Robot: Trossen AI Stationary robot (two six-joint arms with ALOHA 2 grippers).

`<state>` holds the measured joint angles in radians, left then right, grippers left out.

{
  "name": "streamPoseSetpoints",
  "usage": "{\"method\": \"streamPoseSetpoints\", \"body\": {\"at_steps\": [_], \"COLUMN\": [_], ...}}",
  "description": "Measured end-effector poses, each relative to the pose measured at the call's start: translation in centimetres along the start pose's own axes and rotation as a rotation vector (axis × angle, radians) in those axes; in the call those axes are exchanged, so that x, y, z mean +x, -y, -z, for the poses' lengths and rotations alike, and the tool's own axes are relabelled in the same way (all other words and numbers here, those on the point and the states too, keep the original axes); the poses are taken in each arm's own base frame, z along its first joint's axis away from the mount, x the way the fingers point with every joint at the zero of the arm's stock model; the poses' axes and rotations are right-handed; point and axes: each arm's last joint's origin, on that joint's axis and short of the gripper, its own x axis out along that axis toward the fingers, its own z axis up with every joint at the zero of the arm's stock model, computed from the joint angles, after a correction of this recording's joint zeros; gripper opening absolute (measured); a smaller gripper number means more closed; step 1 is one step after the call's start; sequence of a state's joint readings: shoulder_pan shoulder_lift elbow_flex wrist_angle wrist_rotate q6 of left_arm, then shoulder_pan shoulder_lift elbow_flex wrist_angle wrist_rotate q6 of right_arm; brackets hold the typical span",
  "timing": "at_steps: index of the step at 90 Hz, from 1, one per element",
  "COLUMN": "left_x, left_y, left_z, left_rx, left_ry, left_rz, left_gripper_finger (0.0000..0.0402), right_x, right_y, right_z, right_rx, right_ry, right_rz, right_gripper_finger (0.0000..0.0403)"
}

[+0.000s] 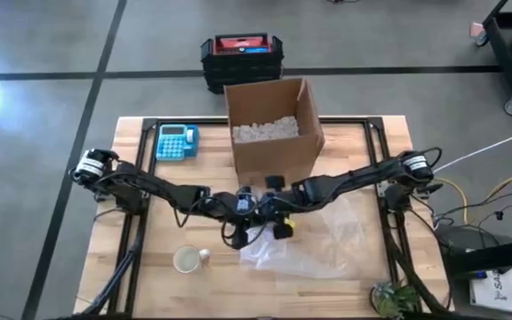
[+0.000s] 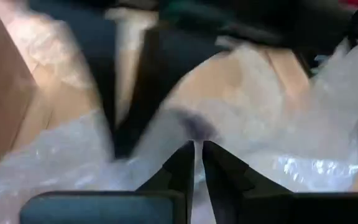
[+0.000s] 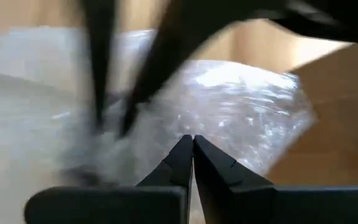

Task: Wrap mug
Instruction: Wrap the purple mug with bubble wrap

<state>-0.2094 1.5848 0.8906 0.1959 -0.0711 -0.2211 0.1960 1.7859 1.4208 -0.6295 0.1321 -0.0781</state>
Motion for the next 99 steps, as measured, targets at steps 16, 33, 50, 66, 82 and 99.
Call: {"method": "streamPoseSetpoints", "body": {"at_steps": [16, 33, 50, 66, 82, 99], "left_x": [0.0, -0.8, -3.1, -4.7, -3.2, -0.7], "left_y": [-0.1, 0.1, 0.3, 0.6, 1.5, 1.4], "left_z": [0.1, -0.3, -1.5, -1.1, -0.1, -0.5], "left_rx": [0.003, -0.048, -0.062, -0.119, -0.107, -0.074], "left_ry": [-0.011, -0.009, 0.013, -0.076, -0.084, 0.013], "left_rz": [-0.021, 0.003, 0.015, 0.039, 0.185, 0.251], "left_gripper_finger": [0.0021, 0.0021, 0.0021, 0.0021, 0.0021, 0.0021], "right_x": [0.3, 3.2, 4.4, 4.2, 4.2, 4.3], "right_y": [-1.2, -1.5, -1.6, -1.6, -1.3, -1.0], "right_z": [0.2, 2.0, 2.2, 1.5, 1.3, 1.3], "right_rx": [-0.007, 0.048, 0.053, 0.058, 0.057, 0.072], "right_ry": [0.009, -0.075, -0.074, -0.031, -0.018, -0.014], "right_rz": [-0.044, -0.047, -0.047, -0.047, -0.043, -0.037], "right_gripper_finger": [0.0000, 0.0000, 0.0000, 0.0000, 0.0000, 0.0000]}}
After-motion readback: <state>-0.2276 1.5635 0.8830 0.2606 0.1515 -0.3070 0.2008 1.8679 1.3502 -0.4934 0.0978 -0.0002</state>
